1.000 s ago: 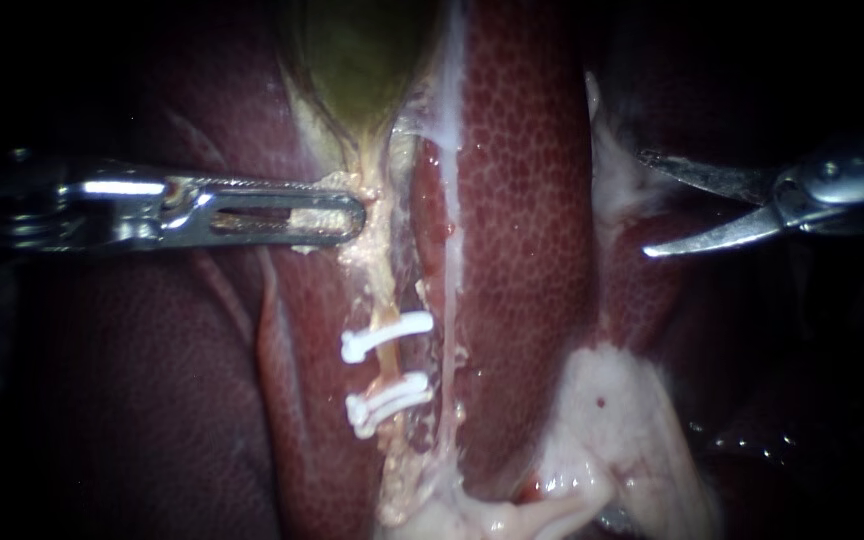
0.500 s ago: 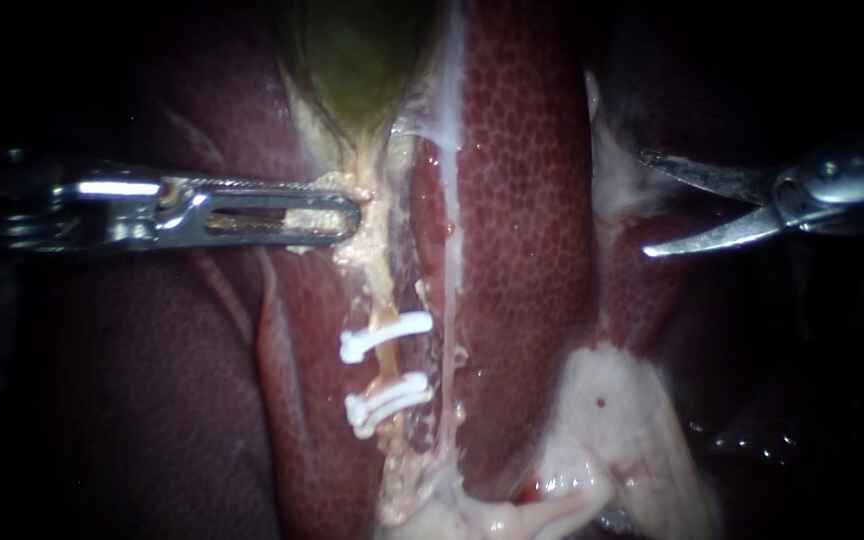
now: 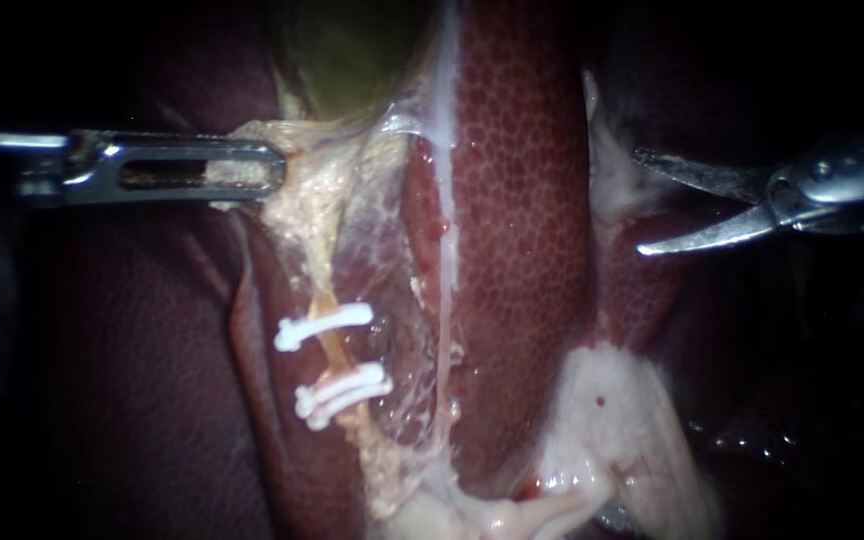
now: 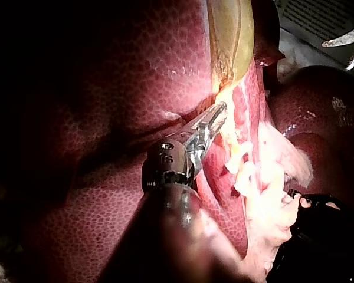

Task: Go to the cutting position left tube

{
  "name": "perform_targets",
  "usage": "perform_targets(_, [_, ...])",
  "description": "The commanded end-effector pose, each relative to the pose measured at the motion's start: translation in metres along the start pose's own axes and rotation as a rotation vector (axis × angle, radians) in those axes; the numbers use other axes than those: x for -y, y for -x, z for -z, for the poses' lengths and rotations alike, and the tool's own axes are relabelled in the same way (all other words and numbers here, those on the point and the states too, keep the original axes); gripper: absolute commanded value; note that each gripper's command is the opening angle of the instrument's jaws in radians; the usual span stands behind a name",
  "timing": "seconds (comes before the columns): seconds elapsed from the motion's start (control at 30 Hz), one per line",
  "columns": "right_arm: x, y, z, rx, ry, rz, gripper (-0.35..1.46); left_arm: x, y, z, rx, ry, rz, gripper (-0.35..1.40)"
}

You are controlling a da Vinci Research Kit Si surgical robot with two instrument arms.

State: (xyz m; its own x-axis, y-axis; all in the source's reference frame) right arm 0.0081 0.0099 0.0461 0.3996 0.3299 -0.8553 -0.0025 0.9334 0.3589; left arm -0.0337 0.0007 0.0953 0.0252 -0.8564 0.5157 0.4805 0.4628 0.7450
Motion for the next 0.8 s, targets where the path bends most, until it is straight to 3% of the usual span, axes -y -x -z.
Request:
perform_targets(0.03, [0.0,0.0,0.0,0.0,0.0,0.0,1.43,0.0002,0.0003,0.0002,0.01,0.0,-0.002,-0.35])
perform_targets(0.2, [0.0,0.0,-0.0001,0.0,0.0,0.0,1.43,0.001,0.001,0.0007,0.025,-0.005,-0.013,-0.35])
perform_targets(0.5, [0.0002,0.0002,-0.0004,0.0,0.002,0.002,1.43,0.0011,0.0011,0.0008,0.025,-0.005,-0.018,-0.35])
perform_targets(0.67, [0.0008,0.0012,-0.0022,0.021,-0.01,0.009,1.43,0.0011,0.0011,0.0008,0.025,-0.005,-0.018,-0.35])
perform_targets(0.8, [0.0016,0.0029,-0.005,0.055,-0.045,-0.003,1.38,0.0011,0.001,0.0008,0.026,-0.005,-0.019,-0.35])
